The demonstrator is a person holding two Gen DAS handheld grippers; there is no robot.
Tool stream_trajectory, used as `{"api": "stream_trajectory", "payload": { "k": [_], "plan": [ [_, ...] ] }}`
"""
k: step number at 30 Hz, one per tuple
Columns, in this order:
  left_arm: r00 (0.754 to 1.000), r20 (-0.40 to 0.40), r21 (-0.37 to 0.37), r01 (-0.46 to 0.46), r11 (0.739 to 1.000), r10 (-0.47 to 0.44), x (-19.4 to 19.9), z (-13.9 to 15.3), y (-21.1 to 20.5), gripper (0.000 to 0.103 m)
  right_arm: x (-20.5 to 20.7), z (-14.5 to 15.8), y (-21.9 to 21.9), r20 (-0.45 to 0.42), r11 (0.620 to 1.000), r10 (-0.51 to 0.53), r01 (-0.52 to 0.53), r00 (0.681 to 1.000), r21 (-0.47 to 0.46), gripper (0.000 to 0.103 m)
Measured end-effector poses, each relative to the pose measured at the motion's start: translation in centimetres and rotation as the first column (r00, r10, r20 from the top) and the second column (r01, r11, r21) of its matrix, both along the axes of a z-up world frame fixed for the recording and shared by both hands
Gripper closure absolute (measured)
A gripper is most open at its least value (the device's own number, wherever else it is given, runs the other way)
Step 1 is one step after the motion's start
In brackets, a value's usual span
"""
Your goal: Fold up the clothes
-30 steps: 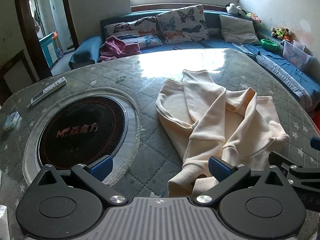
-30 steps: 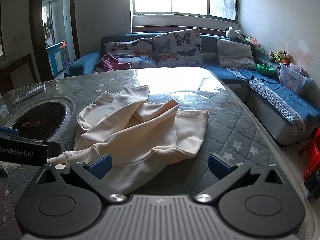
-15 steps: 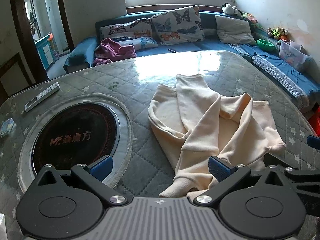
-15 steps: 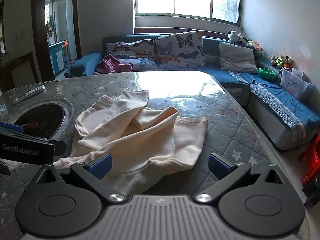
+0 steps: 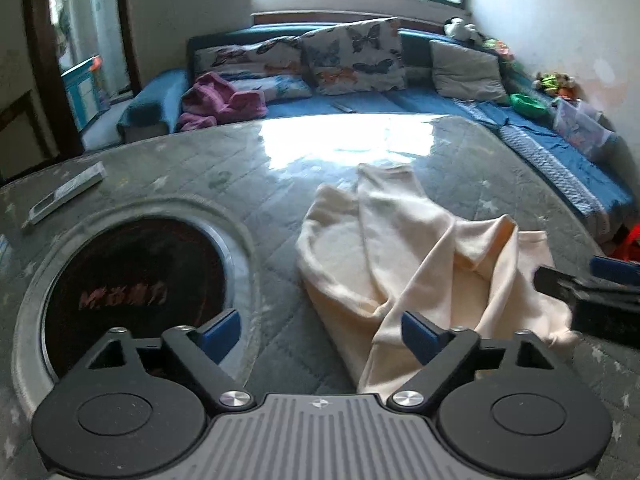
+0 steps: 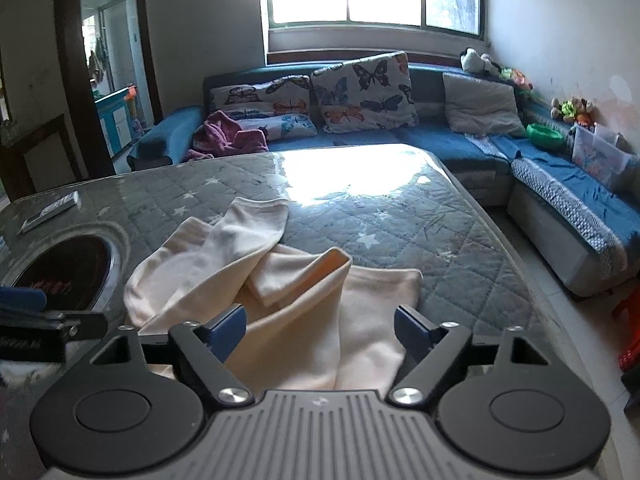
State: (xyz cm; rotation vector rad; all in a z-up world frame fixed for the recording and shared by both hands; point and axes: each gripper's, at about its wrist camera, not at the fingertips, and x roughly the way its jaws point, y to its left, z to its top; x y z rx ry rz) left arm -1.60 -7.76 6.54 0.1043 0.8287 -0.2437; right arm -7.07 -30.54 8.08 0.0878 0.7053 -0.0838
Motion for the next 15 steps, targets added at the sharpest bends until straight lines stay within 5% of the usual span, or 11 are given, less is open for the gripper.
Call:
{"api": "stream_trajectory", "payload": {
  "k": [15],
  "plan": [
    [0.976, -0.008, 0.048, 0.219, 0.974, -0.219, 4.8, -2.3, -6.0, 0.022, 8.0, -4.4, -2.9, -0.128, 0.993, 0.038, -0.024, 0.991, 0.112, 0.065]
  ]
}}
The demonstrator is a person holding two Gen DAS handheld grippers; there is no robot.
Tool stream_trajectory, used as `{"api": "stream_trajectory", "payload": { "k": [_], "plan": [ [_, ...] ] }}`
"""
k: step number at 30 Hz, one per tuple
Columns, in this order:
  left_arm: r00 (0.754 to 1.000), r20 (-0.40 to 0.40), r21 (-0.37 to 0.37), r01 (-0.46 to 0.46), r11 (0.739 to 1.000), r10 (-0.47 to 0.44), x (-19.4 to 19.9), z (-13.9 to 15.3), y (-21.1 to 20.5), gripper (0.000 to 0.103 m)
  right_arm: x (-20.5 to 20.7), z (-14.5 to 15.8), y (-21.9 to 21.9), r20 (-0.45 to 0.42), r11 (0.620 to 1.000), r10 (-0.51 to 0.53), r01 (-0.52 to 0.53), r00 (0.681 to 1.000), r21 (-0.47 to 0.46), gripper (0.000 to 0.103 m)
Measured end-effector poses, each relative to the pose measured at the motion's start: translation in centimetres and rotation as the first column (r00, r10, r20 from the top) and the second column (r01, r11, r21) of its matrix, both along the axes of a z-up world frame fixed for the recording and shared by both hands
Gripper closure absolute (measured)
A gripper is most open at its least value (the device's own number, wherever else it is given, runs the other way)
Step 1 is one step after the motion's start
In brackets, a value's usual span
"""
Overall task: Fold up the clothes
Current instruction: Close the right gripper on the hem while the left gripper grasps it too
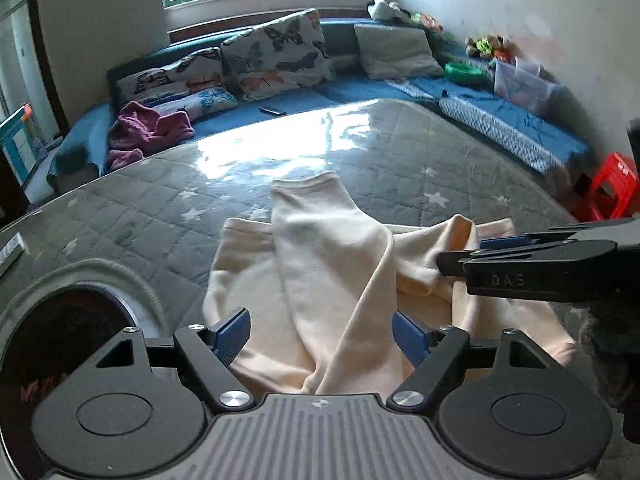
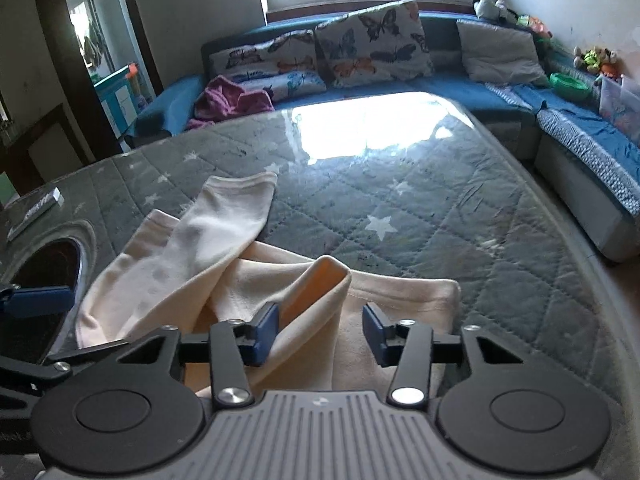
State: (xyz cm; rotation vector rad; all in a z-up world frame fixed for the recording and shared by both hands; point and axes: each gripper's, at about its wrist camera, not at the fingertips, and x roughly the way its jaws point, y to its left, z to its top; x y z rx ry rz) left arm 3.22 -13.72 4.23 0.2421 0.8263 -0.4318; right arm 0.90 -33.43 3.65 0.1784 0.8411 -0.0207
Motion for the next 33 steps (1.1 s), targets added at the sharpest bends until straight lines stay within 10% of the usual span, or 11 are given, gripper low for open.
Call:
{"api": "stream_trajectory", "payload": {
  "k": [4, 11, 14, 21, 26, 31, 33],
  "plan": [
    [1.000, -0.031, 0.004, 0.002, 1.000, -0.001, 1.3, -1.3, -0.4, 0.026, 0.4, -0.6, -0.3, -0.001, 1.000, 0.005, -0.005, 1.000, 0.012, 0.079],
    [0.996, -0.052, -0.051, 0.071, 0.996, -0.073, 1.0, -1.6, -0.3, 0.088, -0.7, 0.7, -0.9, 0.038, 0.999, -0.018, 0.017, 0.999, 0.035, 0.097],
    [0.995, -0.040, -0.078, 0.093, 0.993, -0.097, 0.8, -1.5, -0.1, 0.098, -1.6, 1.7, -1.1, 0.071, 0.999, -0.025, 0.024, 0.997, 0.022, 0.098],
    [0.993, -0.020, -0.124, 0.113, 0.986, -0.116, 0.4, -0.6, 0.5, 0.094, -5.1, 4.0, -1.7, 0.141, 0.998, -0.056, 0.057, 0.988, -0.004, 0.100],
    [0.992, -0.018, -0.105, 0.119, 0.987, -0.122, 0.8, -0.7, -0.7, 0.044, -6.6, 3.9, -2.4, 0.135, 0.997, -0.073, 0.076, 0.988, -0.017, 0.100],
    [0.992, -0.033, -0.063, 0.119, 0.991, -0.121, 1.3, -1.8, -1.8, 0.045, -7.2, 3.0, -3.0, 0.118, 0.996, -0.088, 0.091, 0.989, -0.017, 0.100],
    [0.992, -0.055, -0.077, 0.114, 0.991, -0.118, 1.7, -2.2, -1.6, 0.066, -7.6, 3.0, -3.3, 0.120, 0.995, -0.095, 0.097, 0.988, -0.011, 0.100]
  ]
}}
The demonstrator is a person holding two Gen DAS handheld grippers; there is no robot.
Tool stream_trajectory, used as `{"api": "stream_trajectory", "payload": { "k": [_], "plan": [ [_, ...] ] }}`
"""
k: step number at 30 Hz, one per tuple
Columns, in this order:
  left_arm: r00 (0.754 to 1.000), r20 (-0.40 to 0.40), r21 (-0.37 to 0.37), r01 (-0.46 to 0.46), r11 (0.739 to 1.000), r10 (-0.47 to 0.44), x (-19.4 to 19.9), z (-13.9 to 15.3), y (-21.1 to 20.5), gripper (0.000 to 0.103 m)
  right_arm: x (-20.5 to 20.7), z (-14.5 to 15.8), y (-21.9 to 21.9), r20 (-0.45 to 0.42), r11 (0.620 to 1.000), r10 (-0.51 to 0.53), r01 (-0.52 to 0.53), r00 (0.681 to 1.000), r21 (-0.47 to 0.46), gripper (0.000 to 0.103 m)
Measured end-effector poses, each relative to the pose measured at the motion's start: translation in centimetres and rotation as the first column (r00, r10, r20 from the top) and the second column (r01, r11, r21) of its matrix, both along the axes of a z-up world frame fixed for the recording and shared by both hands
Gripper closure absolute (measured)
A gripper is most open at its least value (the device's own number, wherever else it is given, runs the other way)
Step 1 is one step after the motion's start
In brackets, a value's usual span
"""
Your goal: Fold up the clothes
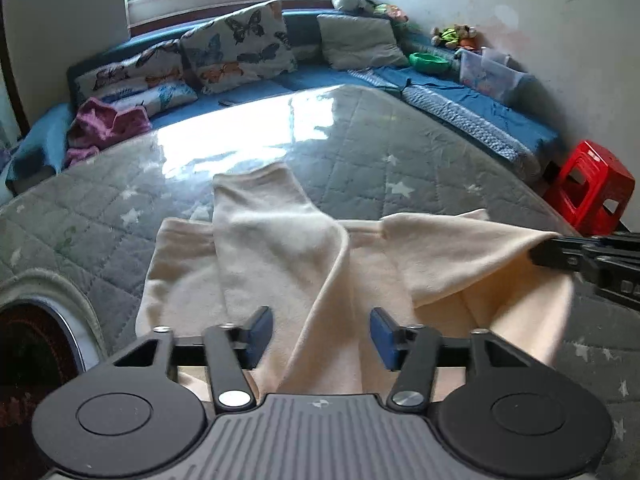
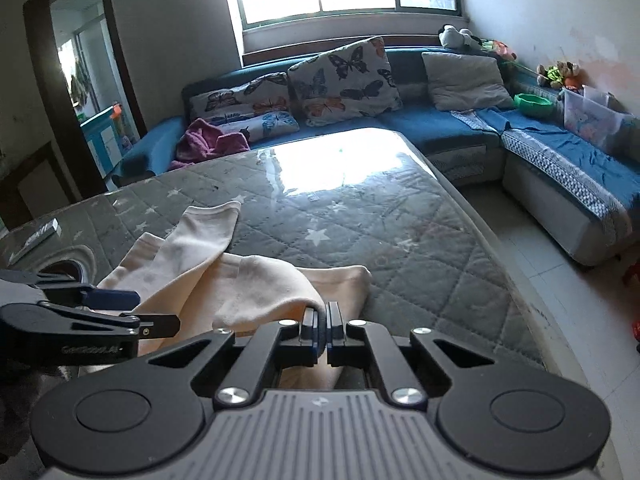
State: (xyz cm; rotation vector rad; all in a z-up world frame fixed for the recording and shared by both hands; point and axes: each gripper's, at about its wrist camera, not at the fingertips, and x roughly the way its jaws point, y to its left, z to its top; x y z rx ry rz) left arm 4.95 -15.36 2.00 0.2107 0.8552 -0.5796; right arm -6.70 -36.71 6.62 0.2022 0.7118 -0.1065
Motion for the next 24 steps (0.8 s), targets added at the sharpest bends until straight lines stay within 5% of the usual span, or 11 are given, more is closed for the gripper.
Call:
{"api": "stream_trajectory", "payload": {
  "k": [1, 3, 10, 16, 24],
  "plan": [
    [1.000, -0.014, -0.013, 0.001, 1.000, -0.001, 0.1, -0.2, 0.2, 0.085, -0.2, 0.0, -0.1, 0.002, 1.000, -0.003, 0.003, 1.000, 0.002, 0.100],
    [1.000, -0.022, -0.035, 0.001, 0.999, -0.001, 0.0, -0.2, 0.9, 0.096, -0.7, 0.1, -0.3, 0.008, 1.000, -0.011, 0.011, 1.000, -0.006, 0.100],
    [0.996, 0.052, -0.109, -0.068, 0.992, 0.074, -2.2, 2.5, 5.5, 0.098, -3.6, 0.9, -1.2, 0.042, 0.998, -0.062, 0.063, 0.997, -0.030, 0.100],
    [0.973, 0.091, -0.180, -0.192, 0.965, 0.211, -5.4, 5.1, 13.4, 0.098, -8.2, 1.9, -1.8, 0.082, 0.992, -0.114, 0.118, 0.990, -0.052, 0.100],
    [0.949, 0.060, -0.159, -0.298, 0.941, 0.311, -11.4, 4.8, 20.9, 0.098, -12.7, 1.8, -2.1, 0.079, 0.983, -0.159, 0.166, 0.984, -0.081, 0.100]
  ]
}}
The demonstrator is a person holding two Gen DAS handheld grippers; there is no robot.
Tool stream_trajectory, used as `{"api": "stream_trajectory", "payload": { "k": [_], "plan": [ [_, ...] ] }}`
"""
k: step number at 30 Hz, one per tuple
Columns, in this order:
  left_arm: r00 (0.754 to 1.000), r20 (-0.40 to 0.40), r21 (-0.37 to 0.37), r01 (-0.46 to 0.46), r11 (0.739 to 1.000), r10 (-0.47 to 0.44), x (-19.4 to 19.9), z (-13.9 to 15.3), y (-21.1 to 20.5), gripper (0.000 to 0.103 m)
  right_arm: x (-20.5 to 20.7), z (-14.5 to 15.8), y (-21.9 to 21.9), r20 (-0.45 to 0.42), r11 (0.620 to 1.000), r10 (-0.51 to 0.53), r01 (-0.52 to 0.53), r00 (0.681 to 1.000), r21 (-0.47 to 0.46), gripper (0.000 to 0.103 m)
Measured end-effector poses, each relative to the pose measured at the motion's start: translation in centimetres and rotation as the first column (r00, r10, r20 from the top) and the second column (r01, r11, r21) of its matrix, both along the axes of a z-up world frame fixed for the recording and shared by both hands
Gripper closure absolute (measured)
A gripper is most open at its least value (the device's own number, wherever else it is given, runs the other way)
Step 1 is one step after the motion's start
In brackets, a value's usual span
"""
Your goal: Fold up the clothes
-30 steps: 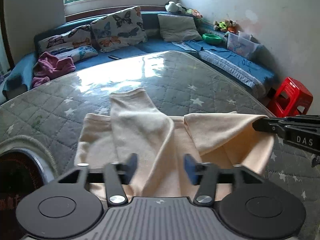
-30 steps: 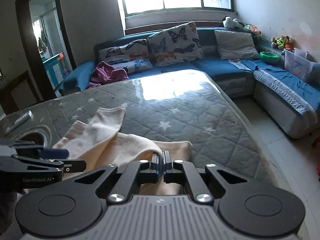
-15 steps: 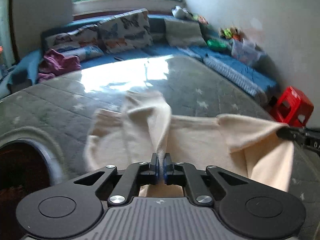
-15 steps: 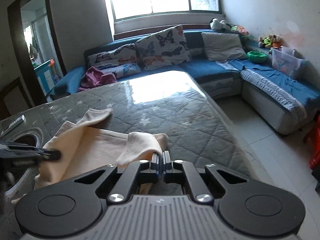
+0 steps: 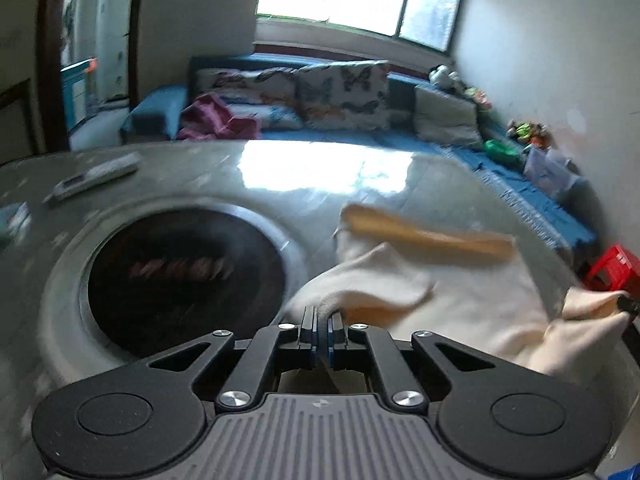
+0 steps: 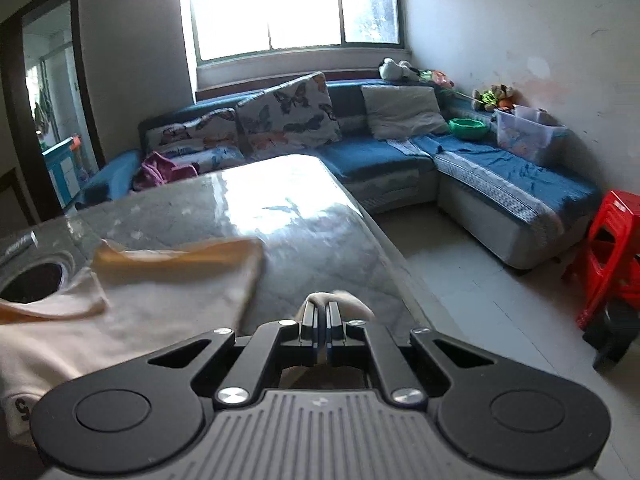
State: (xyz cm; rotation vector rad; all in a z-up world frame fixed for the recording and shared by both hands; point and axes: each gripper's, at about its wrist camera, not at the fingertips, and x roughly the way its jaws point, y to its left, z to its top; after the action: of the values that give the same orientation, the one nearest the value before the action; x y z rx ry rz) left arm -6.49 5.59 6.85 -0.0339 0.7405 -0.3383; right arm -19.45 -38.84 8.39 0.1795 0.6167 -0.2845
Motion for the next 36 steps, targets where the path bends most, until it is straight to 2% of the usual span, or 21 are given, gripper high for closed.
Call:
{"api": "stream_trajectory", "payload": {
  "k": [4, 6, 7, 9, 11, 13, 17, 20, 28, 31, 36],
  "plan": [
    [0.998, -0.060, 0.034, -0.017, 0.999, 0.019, -1.6, -1.9, 1.5, 0.097, -1.1, -1.5, -1.1, -0.062, 0.999, -0.046, 0.047, 0.997, 0.019, 0.097],
    [0.996, -0.089, 0.061, -0.021, 0.998, 0.026, -1.8, -2.6, 1.8, 0.093, -1.4, -2.2, -1.7, -0.085, 0.997, -0.067, 0.069, 0.994, 0.020, 0.096],
    [0.995, -0.101, 0.066, -0.019, 0.998, 0.026, -1.8, -2.9, 2.0, 0.091, -1.5, -2.4, -1.9, -0.099, 0.997, -0.072, 0.074, 0.992, 0.015, 0.090],
    [0.996, -0.092, 0.071, -0.016, 0.997, 0.022, -1.9, -2.5, 2.1, 0.082, -1.8, -2.5, -2.2, -0.114, 0.997, -0.079, 0.080, 0.990, 0.004, 0.087],
    [0.997, -0.070, 0.087, -0.016, 0.996, 0.022, -2.0, -2.0, 2.0, 0.067, -2.3, -2.3, -2.3, -0.113, 0.996, -0.084, 0.083, 0.990, -0.014, 0.086],
    [0.999, -0.043, 0.104, -0.016, 0.994, 0.021, -1.9, -1.4, 1.8, 0.062, -2.6, -1.8, -2.1, -0.099, 0.996, -0.081, 0.078, 0.992, -0.037, 0.085],
    [0.999, -0.032, 0.089, -0.007, 0.996, 0.010, -1.8, -0.7, 1.4, 0.060, -2.5, -1.0, -1.2, -0.076, 0.998, -0.048, 0.045, 0.996, -0.047, 0.085],
    [1.000, -0.028, 0.084, 0.003, 0.996, -0.001, -1.3, -0.5, 1.0, 0.058, -1.2, -1.1, -0.6, -0.080, 0.999, 0.029, -0.031, 0.996, -0.027, 0.085],
    [0.998, -0.052, 0.096, 0.040, 0.995, -0.035, 0.9, -1.8, -1.2, 0.057, 4.1, -3.1, 3.2, -0.115, 0.980, 0.197, -0.192, 0.974, 0.057, 0.085],
    [0.996, -0.065, 0.097, 0.071, 0.993, -0.065, 1.6, -2.5, -2.4, 0.059, 5.9, -3.9, 4.3, -0.125, 0.970, 0.234, -0.223, 0.964, 0.092, 0.085],
    [0.992, -0.063, 0.102, 0.115, 0.988, -0.109, 2.5, -3.2, -4.2, 0.064, 8.8, -4.8, 5.6, -0.144, 0.960, 0.273, -0.261, 0.951, 0.098, 0.085]
  ]
}}
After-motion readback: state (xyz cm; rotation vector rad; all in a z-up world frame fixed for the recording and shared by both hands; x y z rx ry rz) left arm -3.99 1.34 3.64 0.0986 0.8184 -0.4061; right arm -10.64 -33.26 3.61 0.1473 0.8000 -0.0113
